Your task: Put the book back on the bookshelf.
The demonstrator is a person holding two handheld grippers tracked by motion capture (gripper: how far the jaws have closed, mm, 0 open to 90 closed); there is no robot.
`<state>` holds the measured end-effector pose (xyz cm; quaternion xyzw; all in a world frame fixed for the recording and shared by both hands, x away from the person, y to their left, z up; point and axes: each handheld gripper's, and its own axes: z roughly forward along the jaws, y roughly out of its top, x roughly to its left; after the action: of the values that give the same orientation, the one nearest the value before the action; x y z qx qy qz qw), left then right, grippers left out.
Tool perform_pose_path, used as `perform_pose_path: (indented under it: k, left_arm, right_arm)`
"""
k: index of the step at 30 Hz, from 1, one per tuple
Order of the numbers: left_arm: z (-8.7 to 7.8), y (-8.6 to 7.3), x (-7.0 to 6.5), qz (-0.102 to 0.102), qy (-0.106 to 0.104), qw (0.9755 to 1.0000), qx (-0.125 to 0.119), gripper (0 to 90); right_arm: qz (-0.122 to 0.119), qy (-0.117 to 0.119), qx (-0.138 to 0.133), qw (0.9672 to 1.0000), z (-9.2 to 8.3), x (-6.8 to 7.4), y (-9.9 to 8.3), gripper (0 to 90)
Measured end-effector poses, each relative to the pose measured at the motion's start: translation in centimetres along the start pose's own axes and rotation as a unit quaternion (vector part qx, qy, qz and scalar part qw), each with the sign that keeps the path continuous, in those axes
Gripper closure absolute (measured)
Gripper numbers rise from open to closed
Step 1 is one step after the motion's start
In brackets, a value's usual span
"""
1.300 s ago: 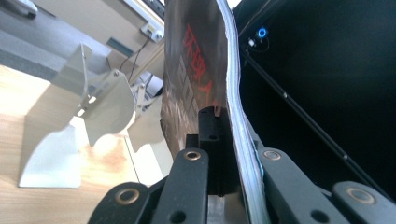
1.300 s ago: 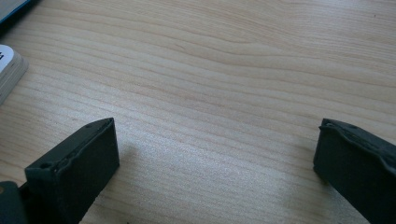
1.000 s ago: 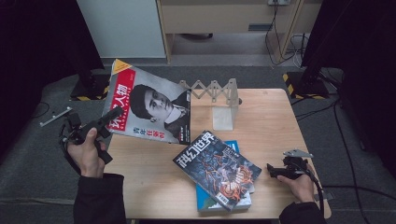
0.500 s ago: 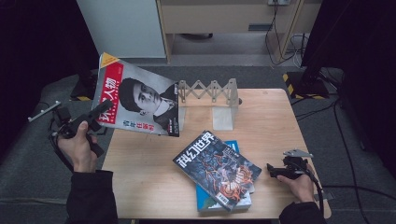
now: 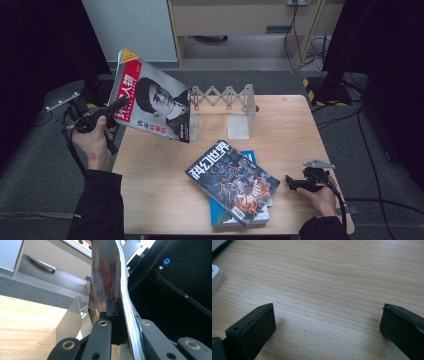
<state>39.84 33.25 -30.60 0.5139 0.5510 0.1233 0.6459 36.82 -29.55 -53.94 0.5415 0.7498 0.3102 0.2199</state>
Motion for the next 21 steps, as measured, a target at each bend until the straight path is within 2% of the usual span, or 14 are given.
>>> perform_pose_path:
  k: [6,10,12,16,21]
  left_arm:
    - [0.1,0.0,-0.2,0.017,0.022,0.9995,0.015,86.1]
    - [0.4,0.0,-0.4,0.037,0.048,0.9979,0.024,86.0]
    - [0.9,-0.2,-0.4,0.047,0.062,0.9965,0.032,86.0]
    - [1.6,-0.4,-0.4,0.051,0.066,0.9958,0.037,86.1]
    - [3.1,-0.5,-1.1,0.068,0.085,0.9931,0.045,86.1]
  right_arm:
    - [0.000,0.000,0.000,1.0000,0.0,0.0,0.0,0.3]
    - [0.000,0.000,0.000,1.0000,0.0,0.0,0.0,0.3]
    - [0.000,-0.001,0.000,1.0000,0.0,0.0,0.0,0.3]
    - [0.000,-0.001,0.000,1.0000,0.0,0.0,0.0,0.3]
    - [0.000,-0.001,-0.001,1.0000,0.0,0.0,0.0,0.3]
